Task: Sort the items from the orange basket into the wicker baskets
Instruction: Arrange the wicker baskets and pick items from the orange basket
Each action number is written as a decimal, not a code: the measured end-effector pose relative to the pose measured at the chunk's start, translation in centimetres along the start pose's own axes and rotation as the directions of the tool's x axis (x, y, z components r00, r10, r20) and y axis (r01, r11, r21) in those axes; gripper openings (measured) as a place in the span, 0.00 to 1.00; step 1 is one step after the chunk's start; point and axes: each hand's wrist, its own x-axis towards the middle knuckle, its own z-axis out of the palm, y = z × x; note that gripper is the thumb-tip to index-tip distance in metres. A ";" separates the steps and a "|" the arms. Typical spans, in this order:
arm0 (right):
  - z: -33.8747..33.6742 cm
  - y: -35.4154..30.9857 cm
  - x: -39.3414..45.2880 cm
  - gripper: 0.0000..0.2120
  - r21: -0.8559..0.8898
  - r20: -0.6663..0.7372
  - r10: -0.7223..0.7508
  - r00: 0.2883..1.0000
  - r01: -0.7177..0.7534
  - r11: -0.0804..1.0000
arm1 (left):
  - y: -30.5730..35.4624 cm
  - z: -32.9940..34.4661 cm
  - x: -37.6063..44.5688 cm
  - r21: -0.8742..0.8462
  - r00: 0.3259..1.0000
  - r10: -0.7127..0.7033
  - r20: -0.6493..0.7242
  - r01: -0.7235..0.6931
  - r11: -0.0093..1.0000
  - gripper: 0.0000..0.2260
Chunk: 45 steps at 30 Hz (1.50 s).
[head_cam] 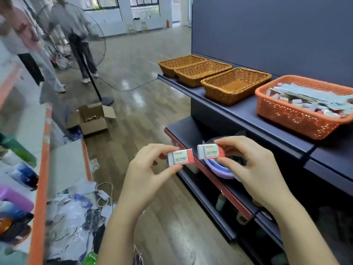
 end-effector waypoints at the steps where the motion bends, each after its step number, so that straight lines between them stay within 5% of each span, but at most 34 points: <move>1: 0.7 0.2 1.2 0.13 0.006 0.010 -0.006 1.000 0.006 1.000 | -0.8 -0.2 0.8 -0.007 1.000 -0.015 -0.006 0.015 1.000 0.12; 23: 11.8 11.7 33.7 0.16 0.035 0.208 -0.209 0.956 0.206 0.978 | -17.4 -1.2 26.7 0.142 0.982 -0.104 -0.158 0.127 0.982 0.14; 45: 28.1 15.1 60.0 0.14 -0.106 0.085 -0.191 0.978 0.199 0.974 | -38.6 -9.2 50.9 0.079 0.995 -0.054 -0.082 0.060 0.995 0.12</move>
